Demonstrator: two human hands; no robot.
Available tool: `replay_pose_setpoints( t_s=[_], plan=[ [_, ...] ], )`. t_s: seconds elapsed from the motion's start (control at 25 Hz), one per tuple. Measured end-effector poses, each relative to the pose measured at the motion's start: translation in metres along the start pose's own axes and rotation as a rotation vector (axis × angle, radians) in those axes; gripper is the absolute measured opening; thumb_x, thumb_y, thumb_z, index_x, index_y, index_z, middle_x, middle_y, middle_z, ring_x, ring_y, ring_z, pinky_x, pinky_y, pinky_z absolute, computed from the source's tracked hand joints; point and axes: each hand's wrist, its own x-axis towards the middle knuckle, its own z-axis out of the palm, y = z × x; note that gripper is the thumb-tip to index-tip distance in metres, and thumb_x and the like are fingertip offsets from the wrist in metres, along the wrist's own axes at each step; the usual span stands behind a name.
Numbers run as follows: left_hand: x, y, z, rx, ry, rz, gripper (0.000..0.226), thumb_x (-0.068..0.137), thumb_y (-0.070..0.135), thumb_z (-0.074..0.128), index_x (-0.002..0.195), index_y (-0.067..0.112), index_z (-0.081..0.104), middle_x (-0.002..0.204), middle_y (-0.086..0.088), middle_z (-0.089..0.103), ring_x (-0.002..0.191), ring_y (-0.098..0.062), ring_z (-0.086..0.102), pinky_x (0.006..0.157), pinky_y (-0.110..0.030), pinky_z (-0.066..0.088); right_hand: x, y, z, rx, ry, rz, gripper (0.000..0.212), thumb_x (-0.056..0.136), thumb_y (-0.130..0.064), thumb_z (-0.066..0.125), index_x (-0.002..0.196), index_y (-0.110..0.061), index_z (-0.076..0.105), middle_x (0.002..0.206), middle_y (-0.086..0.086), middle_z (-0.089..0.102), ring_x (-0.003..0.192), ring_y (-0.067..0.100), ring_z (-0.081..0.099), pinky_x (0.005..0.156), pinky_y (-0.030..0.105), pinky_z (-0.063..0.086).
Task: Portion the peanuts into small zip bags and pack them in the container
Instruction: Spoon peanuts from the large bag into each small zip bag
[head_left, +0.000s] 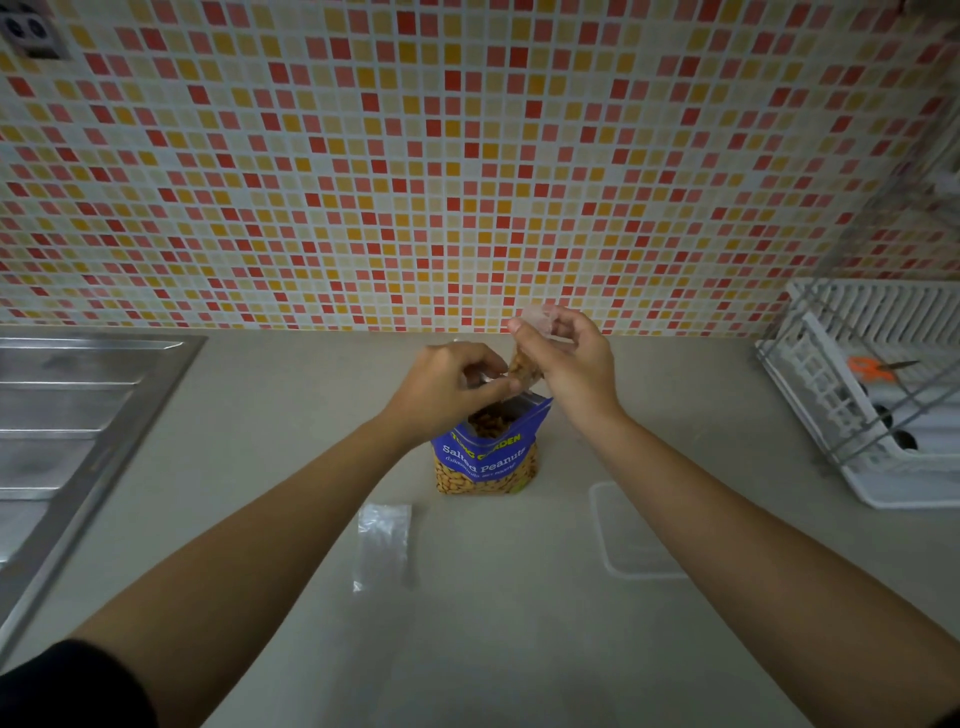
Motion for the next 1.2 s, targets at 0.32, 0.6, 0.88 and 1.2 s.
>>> replay_pose_setpoints(
  t_s=[0.32,0.6,0.88,1.2],
  plan=[
    [-0.005,0.014,-0.002,-0.4,0.047,-0.188,0.006,0.086,0.014,0.065,0.08,0.014,0.068,0.076,-0.002,0.069,0.07,-0.006,0.064,0.065,-0.016,0.052,0.004,-0.011,-0.034,0.165,-0.185,0.106,0.006,0.09,-0.015,0.058,0.095,-0.014,0.061,0.093,0.006,0.065,0.081,0.011,0.065,0.073,0.027,0.055],
    [-0.061,0.033,0.059,-0.408,-0.098,-0.222,0.011,0.083,0.022,0.068,0.077,0.013,0.068,0.061,0.003,0.061,0.057,-0.005,0.052,0.06,-0.021,0.045,-0.036,0.018,-0.098,0.054,-0.155,0.221,0.004,0.083,-0.009,0.066,0.081,-0.012,0.066,0.061,-0.005,0.067,0.055,0.003,0.06,0.057,0.018,0.054],
    [-0.163,0.006,0.149,-0.487,-0.319,-0.662,0.016,0.082,0.011,0.067,0.068,0.016,0.064,0.057,0.001,0.064,0.049,-0.004,0.056,0.053,-0.018,0.046,-0.108,0.132,-0.115,-0.332,-0.203,0.353,0.009,0.075,-0.01,0.075,0.075,-0.017,0.069,0.072,0.008,0.068,0.06,0.012,0.064,0.073,0.032,0.058],
    [-0.188,0.012,0.182,-0.455,-0.36,-0.79,0.021,0.077,0.005,0.067,0.06,0.018,0.066,0.059,-0.01,0.066,0.054,-0.016,0.061,0.056,-0.02,0.052,-0.146,0.194,-0.12,-0.53,-0.049,0.405,0.018,0.074,-0.019,0.077,0.085,-0.007,0.072,0.078,0.005,0.07,0.069,0.01,0.063,0.067,0.016,0.045]
  ],
)
